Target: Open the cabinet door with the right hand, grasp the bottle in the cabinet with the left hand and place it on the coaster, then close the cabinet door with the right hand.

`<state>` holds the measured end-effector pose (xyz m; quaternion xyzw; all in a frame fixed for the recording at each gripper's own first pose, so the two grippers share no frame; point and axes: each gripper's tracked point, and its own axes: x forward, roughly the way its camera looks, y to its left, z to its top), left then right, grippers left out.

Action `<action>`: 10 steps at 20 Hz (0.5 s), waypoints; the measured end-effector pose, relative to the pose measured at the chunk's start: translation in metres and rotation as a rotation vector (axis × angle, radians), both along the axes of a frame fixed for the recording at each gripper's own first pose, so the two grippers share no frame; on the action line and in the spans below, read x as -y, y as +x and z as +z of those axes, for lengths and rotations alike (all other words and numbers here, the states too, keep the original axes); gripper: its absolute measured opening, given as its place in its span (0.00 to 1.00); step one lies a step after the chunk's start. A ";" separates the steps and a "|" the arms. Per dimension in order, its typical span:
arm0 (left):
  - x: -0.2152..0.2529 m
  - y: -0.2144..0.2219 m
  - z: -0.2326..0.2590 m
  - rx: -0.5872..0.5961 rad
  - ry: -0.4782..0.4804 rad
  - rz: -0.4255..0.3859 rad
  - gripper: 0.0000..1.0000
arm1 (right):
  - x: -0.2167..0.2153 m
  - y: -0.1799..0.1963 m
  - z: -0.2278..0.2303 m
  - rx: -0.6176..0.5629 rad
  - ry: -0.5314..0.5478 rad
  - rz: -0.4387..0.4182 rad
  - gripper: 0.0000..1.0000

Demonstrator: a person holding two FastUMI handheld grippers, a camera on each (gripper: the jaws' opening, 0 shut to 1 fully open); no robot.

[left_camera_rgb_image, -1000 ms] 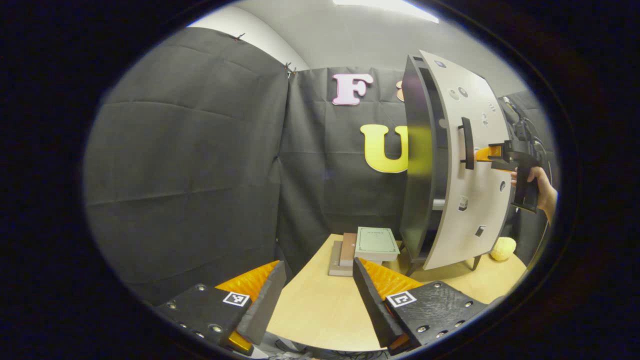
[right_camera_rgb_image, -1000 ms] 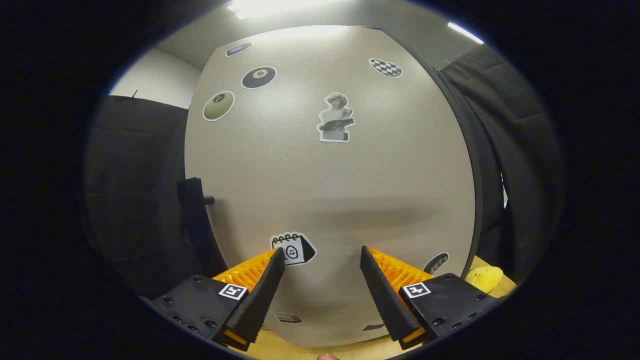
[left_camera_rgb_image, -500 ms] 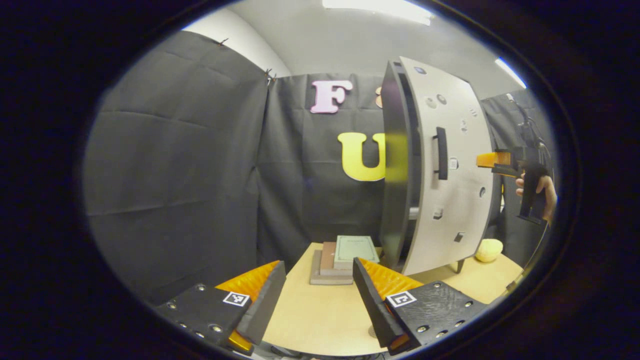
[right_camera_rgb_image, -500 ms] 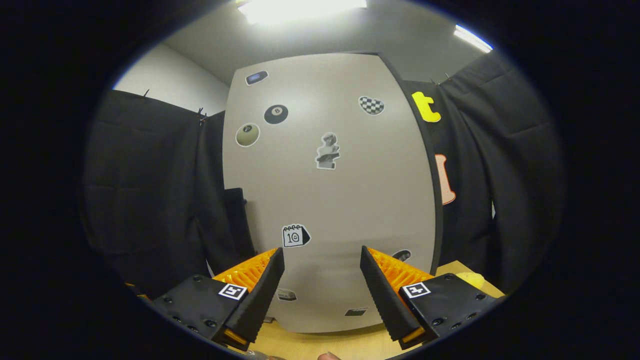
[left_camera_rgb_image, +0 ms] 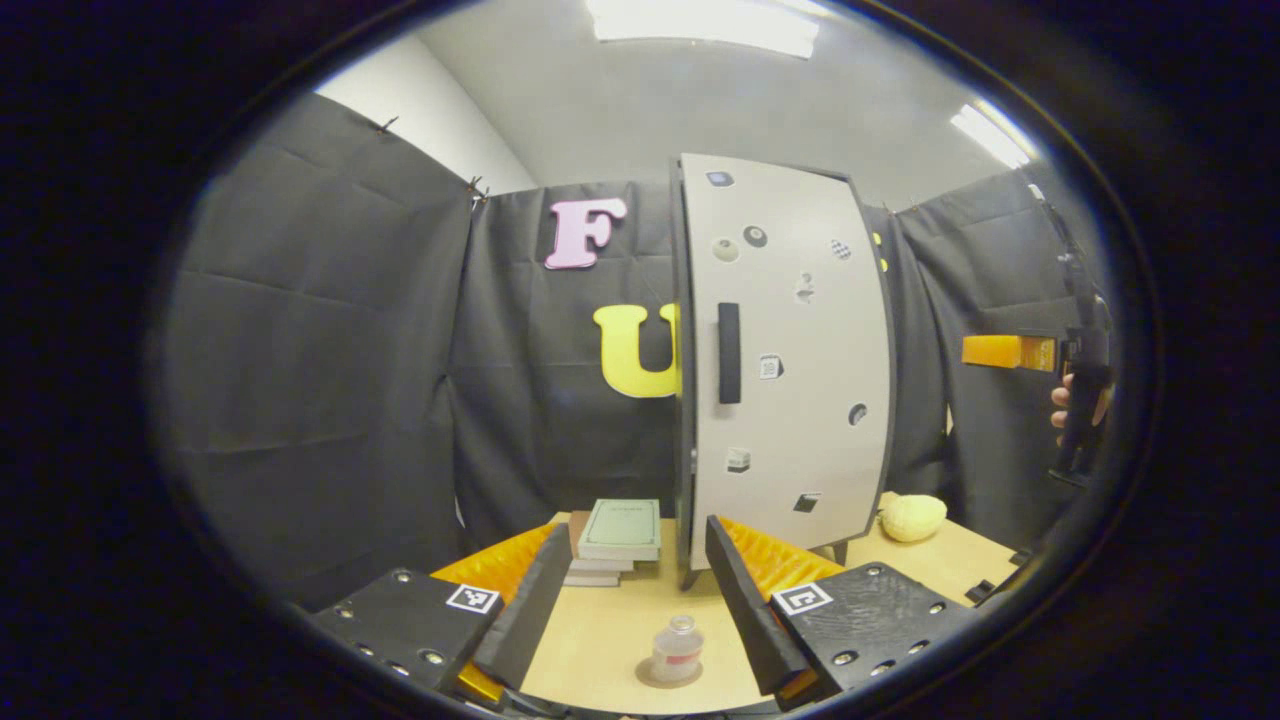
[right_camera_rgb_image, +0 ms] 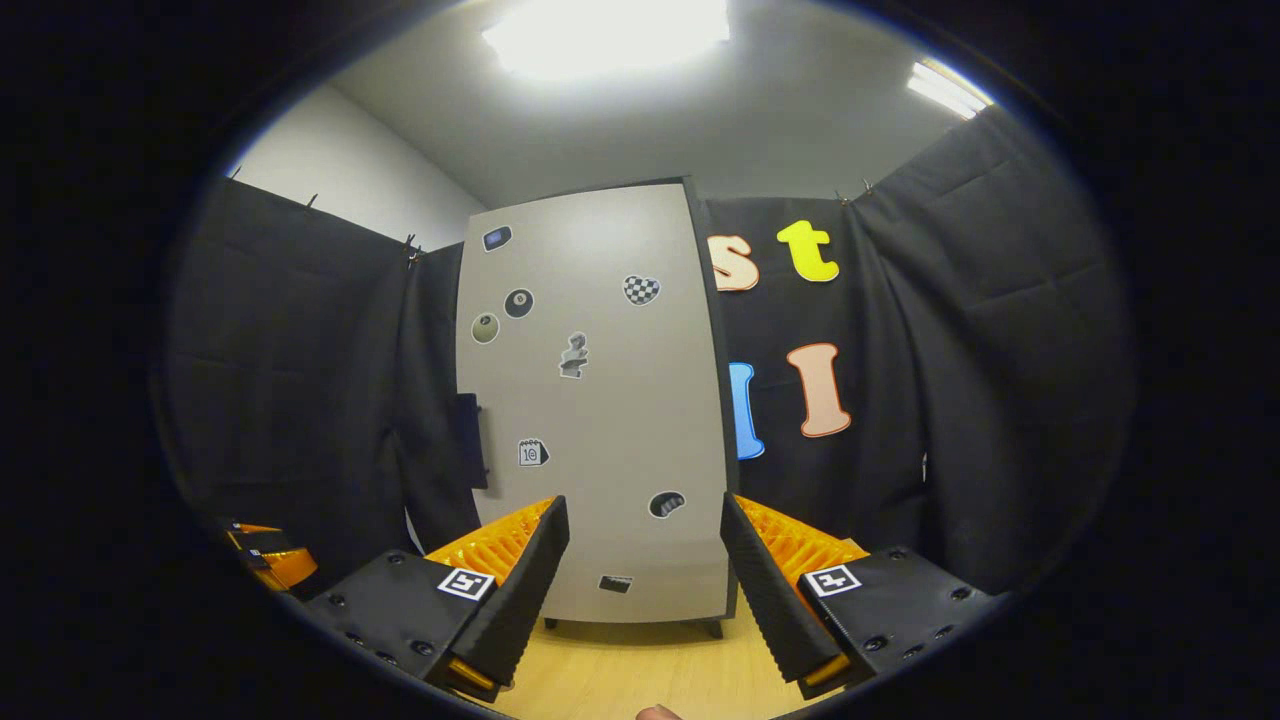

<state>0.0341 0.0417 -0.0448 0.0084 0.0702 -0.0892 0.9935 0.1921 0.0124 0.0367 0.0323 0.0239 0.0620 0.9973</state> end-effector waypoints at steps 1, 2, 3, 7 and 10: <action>0.000 0.000 0.002 0.006 0.005 -0.002 0.81 | 0.010 -0.011 0.000 0.005 -0.007 -0.006 0.96; 0.002 -0.002 0.002 0.008 0.006 -0.009 0.83 | 0.021 -0.021 0.000 0.014 -0.019 -0.021 0.96; 0.004 -0.002 0.002 0.009 0.006 -0.018 0.81 | 0.030 -0.029 -0.001 0.021 -0.030 -0.035 0.97; 0.008 -0.002 0.005 0.023 0.008 -0.036 0.81 | 0.043 -0.065 -0.018 -0.002 -0.063 -0.058 0.96; 0.010 0.000 0.007 0.043 0.006 -0.052 0.83 | 0.046 -0.082 -0.036 0.001 -0.082 -0.099 0.96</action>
